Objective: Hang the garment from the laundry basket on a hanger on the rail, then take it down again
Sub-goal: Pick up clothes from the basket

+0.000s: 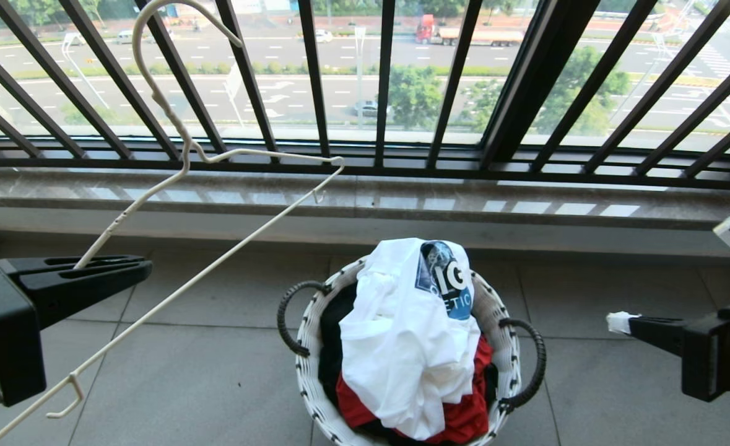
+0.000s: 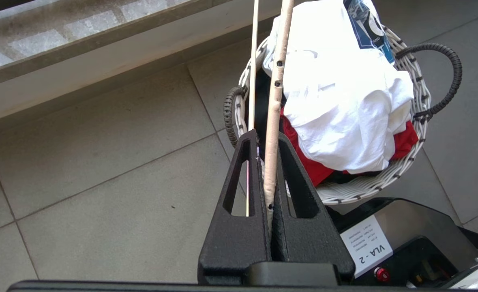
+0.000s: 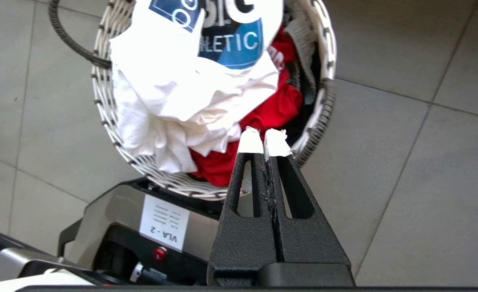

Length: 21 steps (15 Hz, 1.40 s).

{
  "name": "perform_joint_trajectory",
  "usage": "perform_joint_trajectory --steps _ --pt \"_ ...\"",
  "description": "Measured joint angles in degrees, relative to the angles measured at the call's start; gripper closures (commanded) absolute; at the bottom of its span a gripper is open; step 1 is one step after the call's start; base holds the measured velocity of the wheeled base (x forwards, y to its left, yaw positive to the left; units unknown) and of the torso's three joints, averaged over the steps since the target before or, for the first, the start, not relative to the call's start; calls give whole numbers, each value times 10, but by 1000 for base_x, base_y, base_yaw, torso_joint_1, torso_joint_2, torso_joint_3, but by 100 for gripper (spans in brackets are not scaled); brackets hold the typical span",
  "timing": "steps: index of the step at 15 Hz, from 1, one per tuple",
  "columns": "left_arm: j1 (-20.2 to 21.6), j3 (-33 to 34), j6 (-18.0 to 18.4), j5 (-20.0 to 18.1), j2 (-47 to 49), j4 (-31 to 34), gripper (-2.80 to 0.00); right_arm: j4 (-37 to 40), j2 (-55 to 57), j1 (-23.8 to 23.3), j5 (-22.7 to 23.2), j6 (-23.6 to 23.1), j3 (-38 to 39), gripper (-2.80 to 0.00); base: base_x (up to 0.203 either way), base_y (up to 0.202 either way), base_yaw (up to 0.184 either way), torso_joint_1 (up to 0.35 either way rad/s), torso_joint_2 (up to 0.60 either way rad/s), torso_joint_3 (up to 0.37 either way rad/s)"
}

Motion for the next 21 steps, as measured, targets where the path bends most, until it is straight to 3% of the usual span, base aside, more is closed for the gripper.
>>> perform_joint_trajectory --steps 3,10,11,16,21 --pt "0 -4 -1 8 -2 -1 0 -21 92 97 -51 64 -56 0 0 0 0 0 0 0" --pt "3 -9 0 9 2 -1 0 -23 294 145 -95 43 -205 0 0 0 0 0 0 0" --pt "5 -9 0 9 2 -1 0 -23 317 152 -97 39 -224 -280 0 0 0 0 0 0" --pt "24 -11 1 8 3 -1 0 -27 370 173 -126 40 -274 -280 0 0 0 0 0 0" --pt "25 -9 4 7 3 -1 0 -62 420 182 -228 39 -288 -280 0 0 0 0 0 0"
